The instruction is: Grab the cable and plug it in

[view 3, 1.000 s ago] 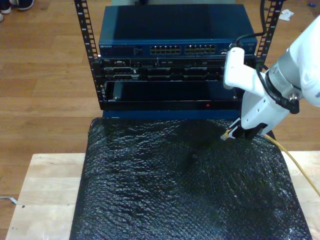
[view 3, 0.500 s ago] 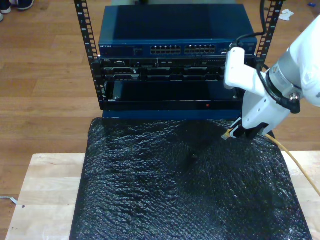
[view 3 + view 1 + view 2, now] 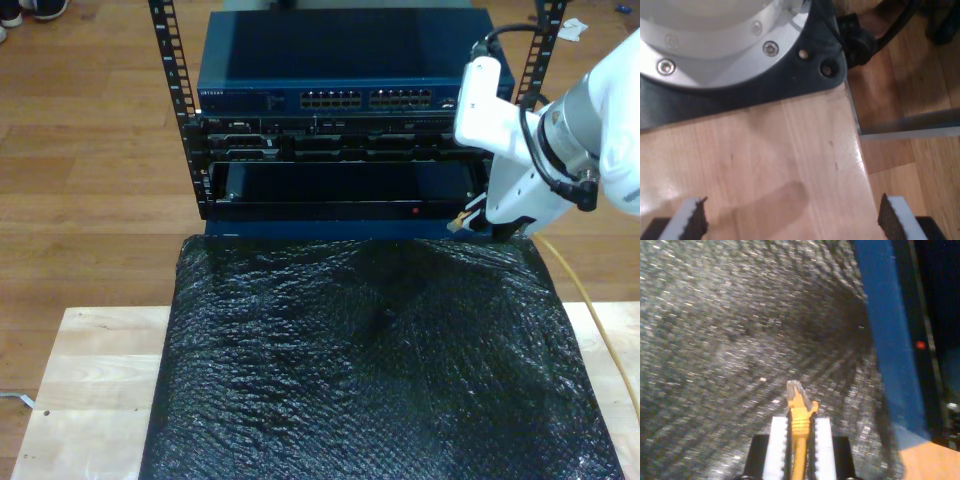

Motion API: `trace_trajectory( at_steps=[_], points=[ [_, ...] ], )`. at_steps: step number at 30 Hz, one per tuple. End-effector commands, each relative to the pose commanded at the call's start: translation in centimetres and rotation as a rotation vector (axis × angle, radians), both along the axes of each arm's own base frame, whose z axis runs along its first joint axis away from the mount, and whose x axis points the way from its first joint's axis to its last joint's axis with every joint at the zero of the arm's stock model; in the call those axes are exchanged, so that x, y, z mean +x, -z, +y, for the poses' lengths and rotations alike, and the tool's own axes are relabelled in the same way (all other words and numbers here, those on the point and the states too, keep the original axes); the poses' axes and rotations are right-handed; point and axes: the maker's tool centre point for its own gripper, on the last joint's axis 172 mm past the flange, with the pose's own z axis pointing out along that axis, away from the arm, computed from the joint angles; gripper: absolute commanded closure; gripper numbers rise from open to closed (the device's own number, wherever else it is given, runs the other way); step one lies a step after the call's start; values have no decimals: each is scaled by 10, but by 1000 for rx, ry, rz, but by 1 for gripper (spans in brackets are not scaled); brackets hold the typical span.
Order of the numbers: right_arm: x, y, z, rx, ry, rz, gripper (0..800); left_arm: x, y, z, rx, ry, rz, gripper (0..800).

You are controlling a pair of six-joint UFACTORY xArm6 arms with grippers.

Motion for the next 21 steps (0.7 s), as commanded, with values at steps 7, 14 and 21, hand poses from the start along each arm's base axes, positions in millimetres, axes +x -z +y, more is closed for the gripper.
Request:
trace_trajectory(
  at_steps=[7,14,21],
  points=[
    [12,5,2,-6,8,-70,800,15,1,-5,-24,-44,-73,0],
    [8,34,-3,-20,22,-99,800,24,3,-10,-48,-53,-124,0],
    [8,33,-4,-29,21,-138,800,24,3,-10,-48,-53,-124,0]
  ],
)
